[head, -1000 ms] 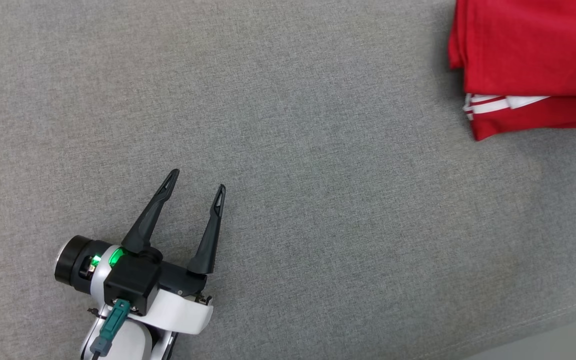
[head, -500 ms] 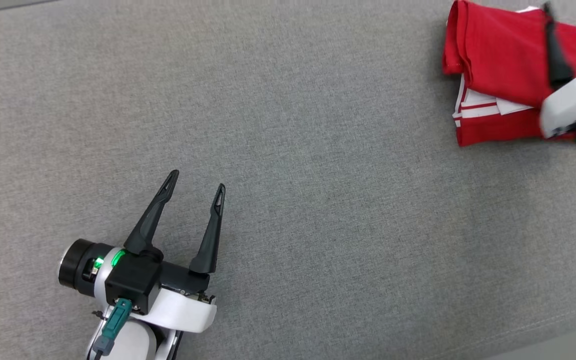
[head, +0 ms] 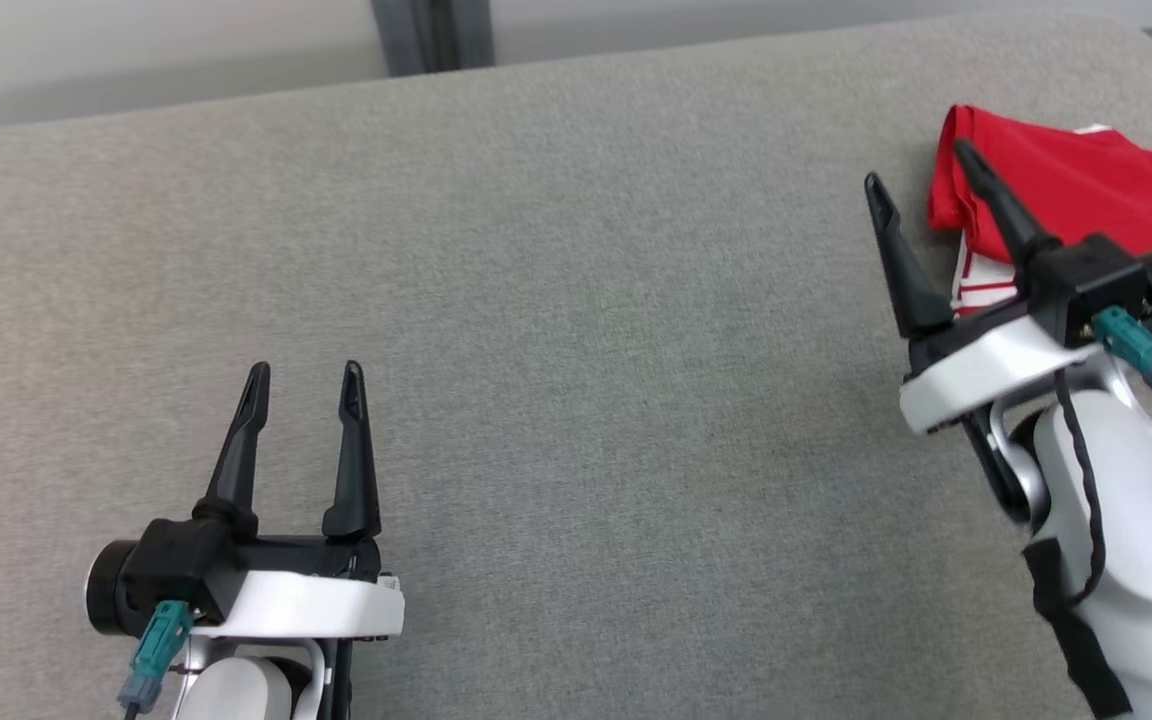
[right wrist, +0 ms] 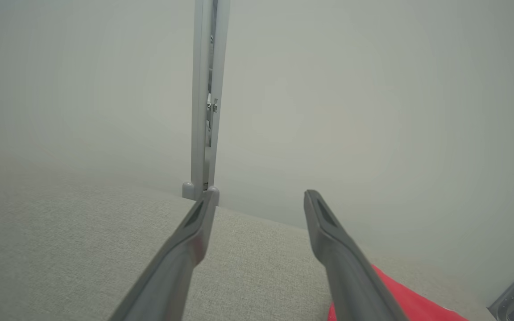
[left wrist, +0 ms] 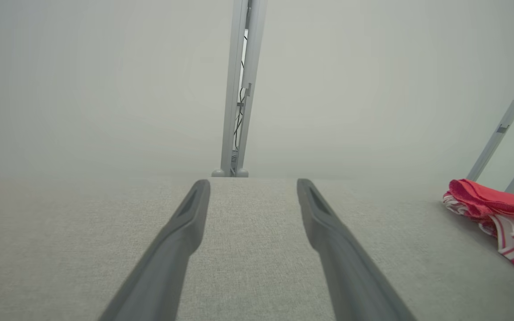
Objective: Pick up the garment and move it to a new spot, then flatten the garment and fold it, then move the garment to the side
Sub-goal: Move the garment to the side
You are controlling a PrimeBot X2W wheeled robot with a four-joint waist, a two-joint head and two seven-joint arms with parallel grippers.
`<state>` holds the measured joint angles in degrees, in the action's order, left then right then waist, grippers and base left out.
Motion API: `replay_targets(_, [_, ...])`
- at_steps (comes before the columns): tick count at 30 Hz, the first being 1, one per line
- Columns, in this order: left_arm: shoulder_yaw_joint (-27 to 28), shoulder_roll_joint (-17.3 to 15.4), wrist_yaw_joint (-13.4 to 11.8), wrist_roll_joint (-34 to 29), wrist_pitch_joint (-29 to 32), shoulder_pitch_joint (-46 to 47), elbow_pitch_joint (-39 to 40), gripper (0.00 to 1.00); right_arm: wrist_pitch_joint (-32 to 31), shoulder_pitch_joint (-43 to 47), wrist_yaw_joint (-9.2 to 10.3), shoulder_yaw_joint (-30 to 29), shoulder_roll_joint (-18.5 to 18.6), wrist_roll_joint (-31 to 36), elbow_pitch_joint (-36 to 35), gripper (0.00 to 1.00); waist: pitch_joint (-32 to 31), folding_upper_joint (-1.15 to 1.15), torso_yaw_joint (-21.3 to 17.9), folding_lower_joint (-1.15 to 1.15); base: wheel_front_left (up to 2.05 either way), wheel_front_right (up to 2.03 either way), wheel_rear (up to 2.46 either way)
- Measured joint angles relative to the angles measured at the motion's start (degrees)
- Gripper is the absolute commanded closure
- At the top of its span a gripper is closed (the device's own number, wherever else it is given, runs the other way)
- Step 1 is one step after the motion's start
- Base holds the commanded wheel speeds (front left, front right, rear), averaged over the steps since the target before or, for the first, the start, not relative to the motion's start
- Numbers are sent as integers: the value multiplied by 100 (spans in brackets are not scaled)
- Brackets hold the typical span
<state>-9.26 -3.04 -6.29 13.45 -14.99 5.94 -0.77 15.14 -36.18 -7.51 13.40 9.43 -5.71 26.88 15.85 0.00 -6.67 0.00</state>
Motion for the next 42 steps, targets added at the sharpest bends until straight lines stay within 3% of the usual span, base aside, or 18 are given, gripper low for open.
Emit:
replay_targets(8, [121, 12, -198, 135, 0, -211, 81, 0, -1, 848, 0, 205, -25, -453, -800, 0, -457, 0, 303, 0, 0, 0, 0])
replay_targets(17, [149, 18, -234, 154, 0, -592, 108, 0, -1, 2018, 0, -202, -98, -534, -1469, 0, -1011, 0, 607, 0, 0, 0, 0])
replay_targets(23, [137, 19, -125, 33, 0, -840, 77, 0, 0, 2797, 1, -528, -274, -480, -1881, 0, -1311, 0, 753, 0, 0, 0, 0])
replay_targets(26, [79, 23, 62, -80, 0, -1050, 115, 0, -1, 3318, 1, -693, -424, -559, -2009, 0, -1500, 0, 789, 0, 0, 0, 0])
replay_targets(30, [59, 22, 75, -100, 0, -1248, 155, 0, 0, 3639, 1, -709, -494, -577, -2163, 0, -1654, 0, 777, 0, 0, 0, 0])
replay_targets(42, [25, 22, 256, -237, 0, -1493, 101, 0, 0, 3925, 1, -754, -520, -485, -2230, 0, -1802, 0, 711, 0, 0, 0, 0])
